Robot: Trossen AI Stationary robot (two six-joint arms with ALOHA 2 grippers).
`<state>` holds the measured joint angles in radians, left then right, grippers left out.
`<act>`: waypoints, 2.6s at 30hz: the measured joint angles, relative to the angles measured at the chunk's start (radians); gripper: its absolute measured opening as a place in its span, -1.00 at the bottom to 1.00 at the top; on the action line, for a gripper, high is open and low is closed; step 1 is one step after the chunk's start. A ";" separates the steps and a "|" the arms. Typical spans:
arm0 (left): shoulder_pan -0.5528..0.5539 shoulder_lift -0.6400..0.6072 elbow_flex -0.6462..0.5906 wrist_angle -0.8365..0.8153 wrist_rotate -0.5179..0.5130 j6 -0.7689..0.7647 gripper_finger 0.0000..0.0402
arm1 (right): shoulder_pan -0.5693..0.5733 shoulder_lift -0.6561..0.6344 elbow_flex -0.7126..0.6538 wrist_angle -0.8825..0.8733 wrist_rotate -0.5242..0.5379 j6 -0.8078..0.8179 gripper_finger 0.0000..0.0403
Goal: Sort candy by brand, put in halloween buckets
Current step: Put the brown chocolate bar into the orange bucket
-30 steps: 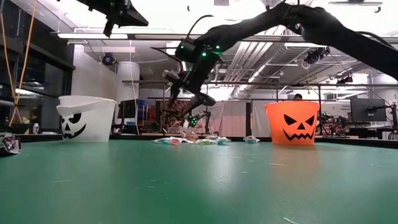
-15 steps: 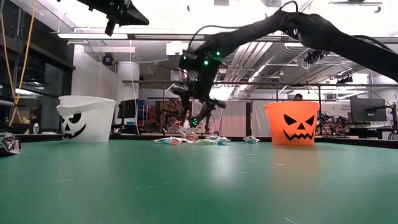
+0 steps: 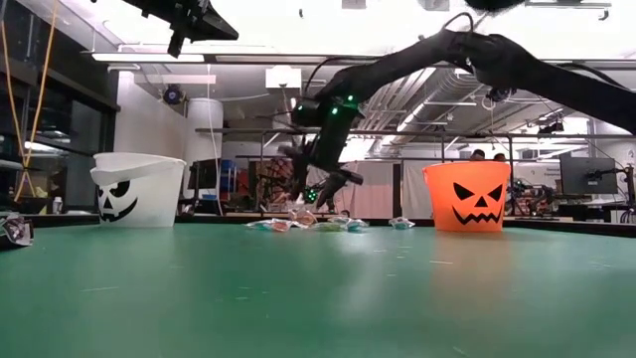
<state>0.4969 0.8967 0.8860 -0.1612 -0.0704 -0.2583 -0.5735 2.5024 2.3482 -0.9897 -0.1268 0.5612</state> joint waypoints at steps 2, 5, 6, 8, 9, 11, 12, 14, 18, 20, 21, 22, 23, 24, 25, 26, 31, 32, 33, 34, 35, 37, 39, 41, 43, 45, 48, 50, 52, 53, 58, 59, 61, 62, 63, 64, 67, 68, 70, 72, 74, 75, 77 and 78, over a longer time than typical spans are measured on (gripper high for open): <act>0.000 0.000 0.000 0.000 -0.002 0.000 -1.00 | -0.017 -0.035 -0.006 0.002 -0.020 -0.045 0.20; 0.000 0.000 0.000 0.000 -0.011 -0.010 -1.00 | -0.044 -0.095 -0.021 -0.077 -0.048 -0.136 0.20; 0.000 0.001 0.000 0.001 -0.020 -0.019 -1.00 | -0.052 -0.112 -0.020 -0.116 -0.044 -0.181 0.20; 0.000 0.009 0.000 0.001 -0.038 -0.026 -1.00 | -0.061 -0.150 -0.020 -0.197 -0.015 -0.266 0.20; 0.000 0.015 0.000 0.001 -0.045 -0.028 -1.00 | -0.062 -0.173 -0.020 -0.226 0.012 -0.303 0.20; 0.000 0.030 0.000 0.001 -0.049 -0.028 -1.00 | -0.061 -0.227 -0.020 -0.300 0.075 -0.378 0.17; 0.000 0.039 -0.001 0.004 -0.051 -0.031 -1.00 | -0.060 -0.253 -0.022 -0.331 0.105 -0.409 0.14; 0.000 0.062 -0.001 0.017 -0.052 -0.060 -1.00 | -0.055 -0.304 -0.034 -0.383 0.162 -0.452 0.02; 0.000 0.124 -0.001 0.095 -0.046 -0.112 -1.00 | -0.054 -0.430 -0.137 -0.385 0.195 -0.484 -0.38; 0.000 0.164 0.006 0.132 -0.039 -0.145 -1.00 | -0.060 -0.523 -0.238 -0.354 0.195 -0.490 -0.65; 0.000 0.188 0.016 0.127 -0.039 -0.157 -1.00 | -0.064 -0.575 -0.303 -0.329 0.195 -0.490 -0.80; 0.000 0.218 0.036 0.112 -0.038 -0.160 -1.00 | -0.069 -0.628 -0.378 -0.304 0.195 -0.489 -0.89; 0.000 0.248 0.062 0.087 -0.036 -0.159 -1.00 | -0.074 -0.683 -0.457 -0.276 0.195 -0.480 -0.94; 0.000 0.283 0.095 0.048 -0.035 -0.156 -1.00 | -0.080 -0.740 -0.538 -0.247 0.195 -0.457 -0.93; 0.000 0.323 0.134 -0.001 -0.034 -0.149 -1.00 | -0.086 -0.798 -0.621 -0.214 0.195 -0.427 -0.91; 0.002 0.366 0.180 -0.051 -0.031 -0.135 -1.00 | -0.093 -0.858 -0.700 -0.189 0.193 -0.393 -0.90; 0.044 0.630 0.408 -0.276 -0.014 -0.031 -1.00 | -0.108 -1.132 -1.053 -0.106 0.165 -0.192 -0.98; 0.057 0.685 0.448 -0.304 0.006 -0.020 -1.00 | -0.106 -1.181 -1.110 -0.092 0.150 -0.157 -0.99; 0.069 0.738 0.485 -0.324 0.027 -0.010 -1.00 | -0.100 -1.227 -1.160 -0.080 0.133 -0.117 -0.99; 0.079 0.790 0.519 -0.340 0.044 -0.002 -1.00 | -0.095 -1.270 -1.206 -0.069 0.118 -0.076 -0.98; 0.088 0.839 0.548 -0.353 0.051 -0.001 -1.00 | -0.090 -1.308 -1.247 -0.061 0.108 -0.037 -0.98; 0.106 0.925 0.591 -0.390 0.059 -0.003 -1.00 | -0.076 -1.374 -1.319 -0.045 0.098 0.034 -0.97; 0.124 0.991 0.611 -0.392 0.059 -0.025 -1.00 | -0.062 -1.432 -1.374 -0.022 0.090 0.099 -0.97; 0.141 1.037 0.611 -0.394 0.061 -0.062 -0.99 | -0.049 -1.475 -1.418 0.001 0.090 0.145 -0.97; 0.157 1.078 0.612 -0.397 0.084 -0.080 -0.95 | -0.039 -1.503 -1.452 0.034 0.089 0.182 -0.97; 0.171 1.109 0.612 -0.403 0.128 -0.081 -0.88 | -0.032 -1.518 -1.469 0.062 0.089 0.203 -0.97; 0.180 1.123 0.612 -0.401 0.142 -0.065 -0.73 | -0.026 -1.514 -1.476 0.088 0.086 0.202 -0.97; 0.185 1.124 0.613 -0.385 0.139 -0.040 -0.61 | -0.026 -1.513 -1.476 0.106 0.080 0.201 -0.97; 0.188 1.128 0.613 -0.384 0.139 -0.021 -0.48 | -0.026 -1.513 -1.476 0.123 0.073 0.199 -0.97; 0.188 1.128 0.612 -0.383 0.136 -0.019 -0.41 | -0.026 -1.513 -1.476 0.131 0.070 0.199 -0.97; 0.192 1.167 0.613 -0.351 0.122 -0.169 -0.13 | -0.026 -1.513 -1.476 0.142 0.066 0.199 -0.97; 0.192 1.181 0.612 -0.352 0.125 -0.221 -0.09 | -0.026 -1.513 -1.476 0.142 0.065 0.200 -0.97; 0.192 1.201 0.612 -0.352 0.128 -0.310 -0.02 | -0.026 -1.513 -1.476 0.142 0.064 0.200 -0.97; 0.192 1.209 0.612 -0.350 0.128 -0.341 0.00 | -0.026 -1.513 -1.476 0.142 0.064 0.200 -0.97; 0.192 1.217 0.612 -0.346 0.122 -0.361 0.01 | -0.026 -1.513 -1.476 0.142 0.064 0.200 -0.97; 0.192 1.222 0.612 -0.346 0.114 -0.376 0.02 | -0.026 -1.513 -1.476 0.142 0.064 0.200 -0.97; 0.184 1.236 0.612 -0.338 0.065 -0.425 0.03 | -0.026 -1.513 -1.476 0.142 0.064 0.199 -0.97; 0.183 1.236 0.612 -0.324 0.049 -0.439 0.03 | -0.026 -1.513 -1.476 0.142 0.064 0.199 -0.97; 0.180 1.239 0.612 -0.306 0.032 -0.449 0.03 | -0.026 -1.513 -1.476 0.142 0.064 0.199 -0.97; 0.177 1.247 0.612 -0.306 0.026 -0.453 0.03 | -0.026 -1.513 -1.476 0.142 0.064 0.198 -0.97; 0.179 1.250 0.612 -0.309 0.035 -0.455 0.03 | -0.026 -1.513 -1.476 0.142 0.064 0.195 -0.97; 0.179 1.254 0.614 -0.311 0.039 -0.455 0.03 | -0.026 -1.513 -1.476 0.142 0.064 0.192 -0.97; 0.179 1.258 0.616 -0.319 0.056 -0.465 0.03 | -0.026 -1.513 -1.476 0.142 0.064 0.190 -0.97; 0.180 1.258 0.616 -0.327 0.062 -0.465 0.02 | -0.026 -1.513 -1.476 0.142 0.065 0.190 -0.97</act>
<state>0.6764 2.1551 1.5017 -0.4877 -0.0085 -0.7233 -0.5991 0.9897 0.8722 -0.8474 -0.0621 0.7513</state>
